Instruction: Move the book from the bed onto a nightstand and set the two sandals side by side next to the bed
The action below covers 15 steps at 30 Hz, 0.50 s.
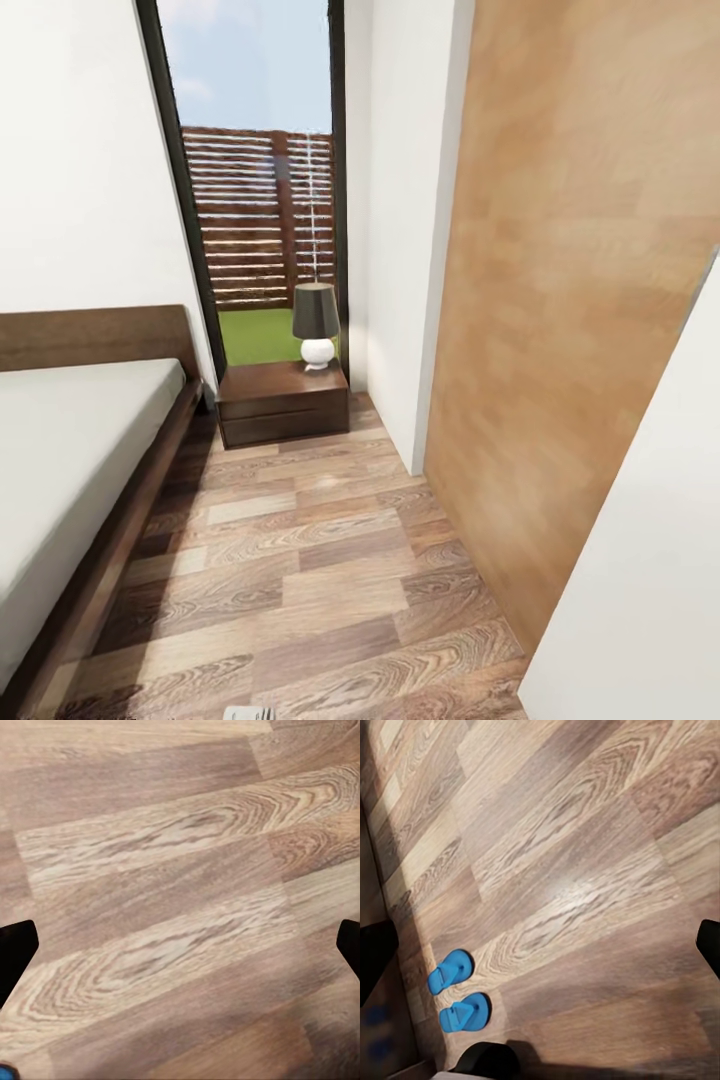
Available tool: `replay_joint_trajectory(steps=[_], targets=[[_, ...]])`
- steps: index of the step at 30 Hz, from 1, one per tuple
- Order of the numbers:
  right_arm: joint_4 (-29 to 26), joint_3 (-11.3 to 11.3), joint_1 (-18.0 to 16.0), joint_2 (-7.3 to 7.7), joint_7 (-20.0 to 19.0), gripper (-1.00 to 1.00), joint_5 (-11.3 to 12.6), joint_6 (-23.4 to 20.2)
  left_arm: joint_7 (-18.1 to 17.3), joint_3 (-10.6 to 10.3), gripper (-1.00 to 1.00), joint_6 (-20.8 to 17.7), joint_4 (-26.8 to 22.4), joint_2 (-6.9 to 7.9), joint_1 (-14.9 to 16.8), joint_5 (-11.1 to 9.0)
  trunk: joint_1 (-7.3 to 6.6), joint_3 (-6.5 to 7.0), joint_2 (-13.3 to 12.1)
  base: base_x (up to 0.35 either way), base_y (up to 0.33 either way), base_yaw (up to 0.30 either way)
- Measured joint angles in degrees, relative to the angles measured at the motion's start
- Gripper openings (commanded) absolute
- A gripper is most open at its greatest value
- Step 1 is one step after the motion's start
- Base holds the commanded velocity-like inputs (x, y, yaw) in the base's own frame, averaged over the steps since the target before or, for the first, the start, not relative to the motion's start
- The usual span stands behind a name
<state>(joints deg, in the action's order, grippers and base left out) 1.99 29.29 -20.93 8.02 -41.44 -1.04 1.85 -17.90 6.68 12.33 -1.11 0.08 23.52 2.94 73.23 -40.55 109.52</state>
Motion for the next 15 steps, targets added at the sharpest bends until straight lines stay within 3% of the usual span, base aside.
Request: replay_joint_trajectory(steps=[15], targets=[[0.0, 0.0, 0.0, 0.0, 0.0, 1.0, -0.07, 0.0, 0.0, -0.01, 1.0, 0.0, -0.01, 0.0, 0.0, 0.0, 0.0, -1.3, 0.0, 0.0, 0.0, -0.041]])
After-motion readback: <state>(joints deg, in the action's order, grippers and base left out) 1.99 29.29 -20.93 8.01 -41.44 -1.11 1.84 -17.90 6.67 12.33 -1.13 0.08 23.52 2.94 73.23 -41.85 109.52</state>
